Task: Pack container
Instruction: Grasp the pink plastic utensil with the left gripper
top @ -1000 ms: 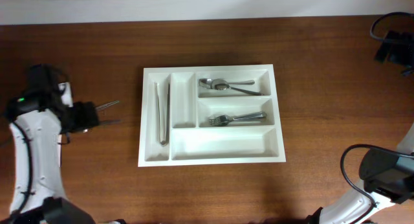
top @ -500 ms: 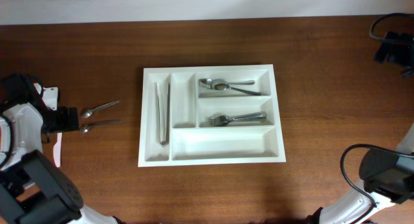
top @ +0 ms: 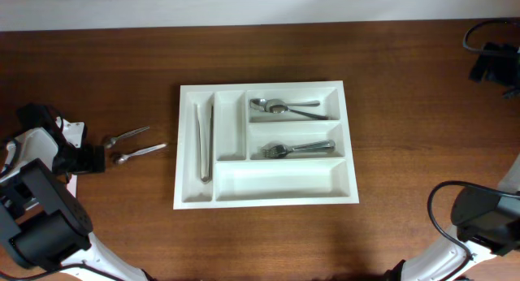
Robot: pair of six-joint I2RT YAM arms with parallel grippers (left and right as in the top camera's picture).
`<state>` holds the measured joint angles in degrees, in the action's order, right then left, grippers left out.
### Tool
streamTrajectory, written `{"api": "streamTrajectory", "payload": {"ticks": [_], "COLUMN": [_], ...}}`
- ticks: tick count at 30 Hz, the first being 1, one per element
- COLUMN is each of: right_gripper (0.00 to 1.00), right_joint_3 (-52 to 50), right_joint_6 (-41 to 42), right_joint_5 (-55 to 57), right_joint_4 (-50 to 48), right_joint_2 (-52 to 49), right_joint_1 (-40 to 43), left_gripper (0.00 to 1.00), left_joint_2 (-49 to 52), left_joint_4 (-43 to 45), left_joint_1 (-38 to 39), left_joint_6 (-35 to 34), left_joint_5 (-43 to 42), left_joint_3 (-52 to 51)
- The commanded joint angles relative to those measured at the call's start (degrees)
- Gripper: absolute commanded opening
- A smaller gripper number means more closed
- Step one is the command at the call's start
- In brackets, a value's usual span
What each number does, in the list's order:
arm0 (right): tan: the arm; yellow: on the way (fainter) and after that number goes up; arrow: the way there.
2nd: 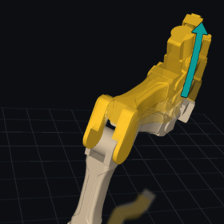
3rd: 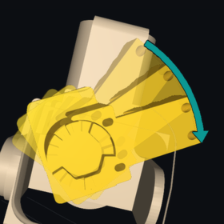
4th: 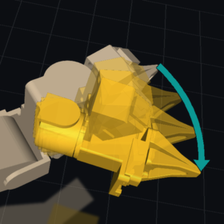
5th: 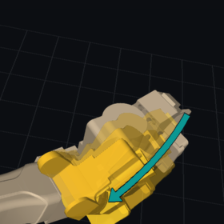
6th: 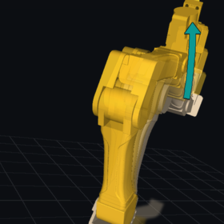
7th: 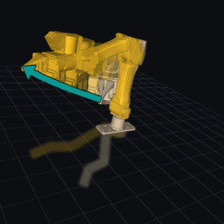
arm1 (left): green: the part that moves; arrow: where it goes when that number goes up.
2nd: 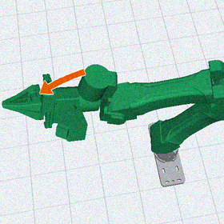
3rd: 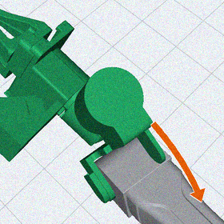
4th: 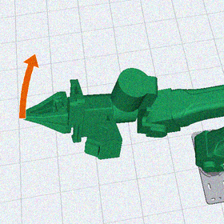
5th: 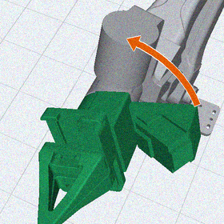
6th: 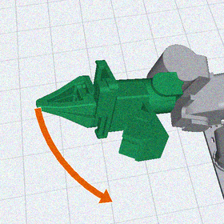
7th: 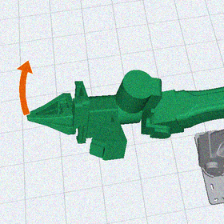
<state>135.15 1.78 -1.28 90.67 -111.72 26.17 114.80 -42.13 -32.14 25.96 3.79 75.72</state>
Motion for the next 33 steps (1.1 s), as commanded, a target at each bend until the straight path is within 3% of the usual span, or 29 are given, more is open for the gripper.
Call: {"api": "streamTrajectory", "payload": {"ticks": [1,7,16,19,22,28,33], "right_gripper": [0.99,0.99,0.99,0.99,0.99,0.99,0.99], "right_joint_3": [0.07,0.07,0.07,0.07,0.07,0.07,0.07], "right_joint_6": [0.63,0.63,0.63,0.63,0.63,0.63,0.63], "right_joint_5": [0.48,0.48,0.48,0.50,0.50,0.50,0.50], "right_joint_4": [0.04,0.04,0.44,1.09,1.55,1.97,1.99], "right_joint_2": [0.02,0.02,0.02,0.02,0.02,0.02,0.02], "right_joint_1": [0.09,0.09,0.09,0.09,0.09,0.09,0.09], "left_gripper": [0.99,1.00,0.89,0.70,0.63,0.36,0.24], "left_joint_2": [2.62,2.62,2.80,3.89,4.81,5.42,5.42], "left_joint_4": [1.01,1.01,1.49,1.40,1.33,1.27,1.03], "left_joint_1": [-0.68,-4.00,-5.53,-5.51,-5.51,-5.53,-5.51], "left_joint_6": [1.03,0.96,1.40,1.40,1.38,1.38,1.36], "left_joint_5": [-0.02,-3.74,-5.60,-5.73,-6.56,-6.60,-6.60], "left_joint_3": [-0.44,-0.50,-0.63,-0.63,-0.63,-0.63,-0.63]}}
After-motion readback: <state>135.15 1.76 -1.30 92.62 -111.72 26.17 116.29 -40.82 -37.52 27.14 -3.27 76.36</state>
